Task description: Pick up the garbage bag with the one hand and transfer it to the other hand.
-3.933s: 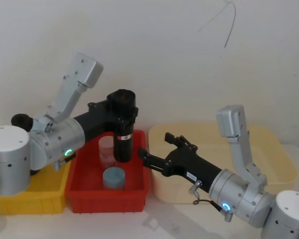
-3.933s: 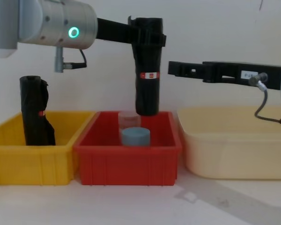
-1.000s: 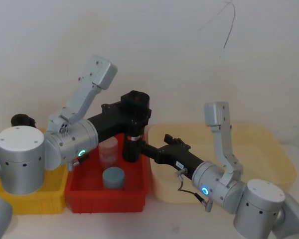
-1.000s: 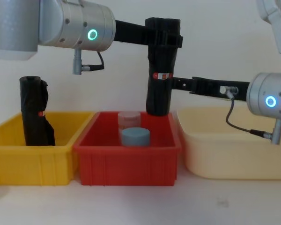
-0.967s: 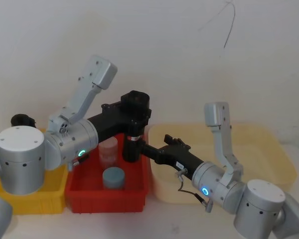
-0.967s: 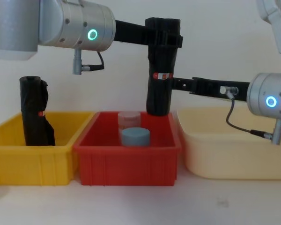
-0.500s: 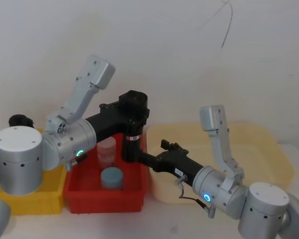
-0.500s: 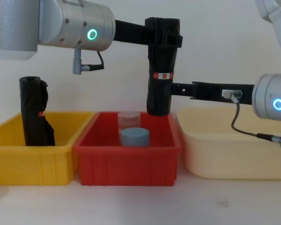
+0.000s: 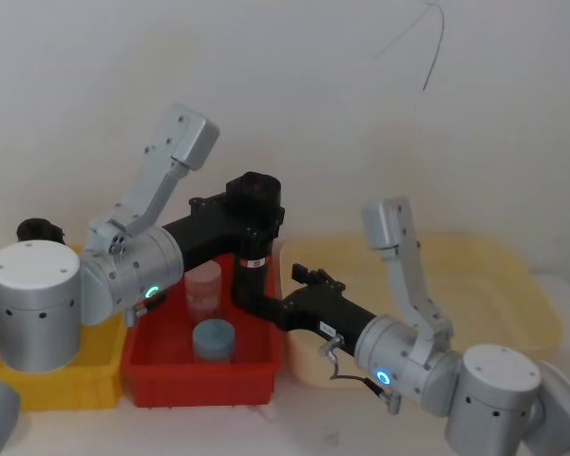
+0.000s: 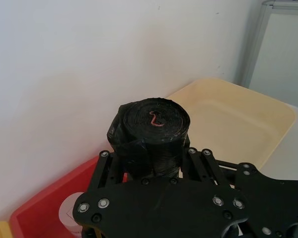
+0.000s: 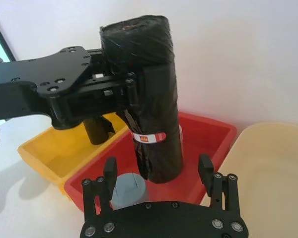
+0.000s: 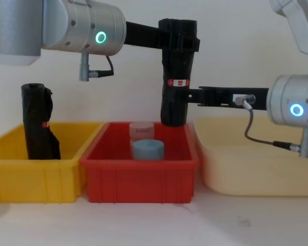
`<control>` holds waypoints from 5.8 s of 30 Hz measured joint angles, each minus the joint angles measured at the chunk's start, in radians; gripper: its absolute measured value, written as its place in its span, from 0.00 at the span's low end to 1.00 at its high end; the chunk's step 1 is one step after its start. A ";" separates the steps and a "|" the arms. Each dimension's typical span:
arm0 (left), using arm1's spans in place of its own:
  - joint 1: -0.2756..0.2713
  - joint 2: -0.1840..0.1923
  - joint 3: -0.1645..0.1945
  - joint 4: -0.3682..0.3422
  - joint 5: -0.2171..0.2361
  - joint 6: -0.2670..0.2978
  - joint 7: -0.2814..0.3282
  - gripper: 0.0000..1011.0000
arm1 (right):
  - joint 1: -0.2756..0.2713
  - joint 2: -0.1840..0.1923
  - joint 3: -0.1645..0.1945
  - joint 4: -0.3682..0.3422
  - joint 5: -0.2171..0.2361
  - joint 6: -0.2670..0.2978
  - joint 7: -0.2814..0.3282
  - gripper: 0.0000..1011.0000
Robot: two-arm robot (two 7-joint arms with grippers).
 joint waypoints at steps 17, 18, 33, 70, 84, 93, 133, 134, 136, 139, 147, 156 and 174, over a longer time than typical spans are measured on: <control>0.000 0.000 0.000 0.000 0.000 0.000 0.001 0.49 | 0.042 -0.041 -0.032 0.053 -0.048 -0.028 -0.013 0.99; 0.000 0.000 0.000 0.000 0.000 0.000 0.001 0.49 | 0.043 -0.042 -0.033 0.054 -0.049 -0.028 -0.012 0.99; 0.000 0.000 0.000 0.000 0.000 0.000 0.001 0.49 | 0.077 -0.079 -0.045 0.105 -0.064 -0.038 0.006 0.99; 0.000 0.000 0.000 0.000 0.000 0.000 0.001 0.56 | 0.112 -0.115 -0.048 0.162 -0.082 -0.047 0.021 0.54; 0.000 0.000 -0.001 0.000 -0.001 0.000 0.003 0.94 | 0.104 -0.126 -0.020 0.164 -0.099 -0.076 -0.024 0.54; 0.002 -0.002 -0.019 -0.007 -0.017 0.000 0.017 0.99 | 0.103 -0.135 0.025 0.171 -0.117 -0.112 -0.092 0.54; 0.136 0.032 -0.164 -0.145 -0.120 0.118 0.185 0.99 | 0.069 -0.032 0.116 0.158 -0.188 -0.089 -0.131 0.78; 0.140 0.032 -0.166 -0.147 -0.118 0.121 0.193 0.99 | 0.069 -0.031 0.116 0.156 -0.190 -0.088 -0.129 0.80; 0.142 0.033 -0.168 -0.147 -0.116 0.122 0.199 0.99 | 0.069 -0.031 0.118 0.153 -0.191 -0.087 -0.128 0.87; 0.147 0.033 -0.172 -0.149 -0.113 0.125 0.211 0.99 | 0.068 -0.031 0.121 0.147 -0.192 -0.085 -0.127 0.94; 0.155 0.034 -0.178 -0.153 -0.108 0.131 0.230 0.99 | 0.072 -0.031 0.130 0.123 -0.203 -0.093 -0.127 0.99; 0.160 0.035 -0.181 -0.154 -0.106 0.133 0.240 0.99 | 0.080 -0.014 0.120 0.087 -0.213 -0.099 -0.082 0.99; 0.163 0.035 -0.184 -0.156 -0.104 0.136 0.248 0.99 | 0.080 0.032 0.046 0.018 -0.207 -0.047 0.083 0.99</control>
